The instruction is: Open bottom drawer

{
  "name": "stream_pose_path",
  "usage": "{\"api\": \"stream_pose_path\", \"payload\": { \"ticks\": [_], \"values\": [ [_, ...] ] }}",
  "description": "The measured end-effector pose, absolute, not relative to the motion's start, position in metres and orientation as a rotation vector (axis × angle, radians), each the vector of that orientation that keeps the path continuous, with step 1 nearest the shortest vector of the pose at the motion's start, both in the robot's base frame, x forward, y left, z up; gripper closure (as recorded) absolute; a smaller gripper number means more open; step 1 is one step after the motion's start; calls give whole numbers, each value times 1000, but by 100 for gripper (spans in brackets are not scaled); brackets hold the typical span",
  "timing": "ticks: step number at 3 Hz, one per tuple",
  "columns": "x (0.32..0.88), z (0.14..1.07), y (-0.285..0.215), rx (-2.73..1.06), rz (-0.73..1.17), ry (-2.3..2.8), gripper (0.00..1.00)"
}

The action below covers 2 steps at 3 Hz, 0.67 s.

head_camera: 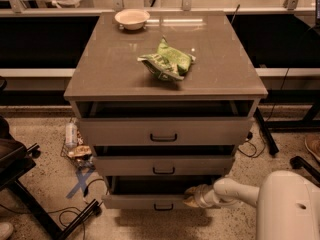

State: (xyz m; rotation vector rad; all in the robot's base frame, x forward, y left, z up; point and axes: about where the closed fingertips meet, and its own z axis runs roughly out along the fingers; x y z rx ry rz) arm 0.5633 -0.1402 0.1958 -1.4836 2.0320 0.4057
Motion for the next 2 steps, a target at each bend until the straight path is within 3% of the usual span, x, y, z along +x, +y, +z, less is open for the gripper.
{"api": "stream_pose_path", "payload": {
  "ticks": [2],
  "values": [
    [533,202,-143,-1488,424,2046,100]
  ]
}}
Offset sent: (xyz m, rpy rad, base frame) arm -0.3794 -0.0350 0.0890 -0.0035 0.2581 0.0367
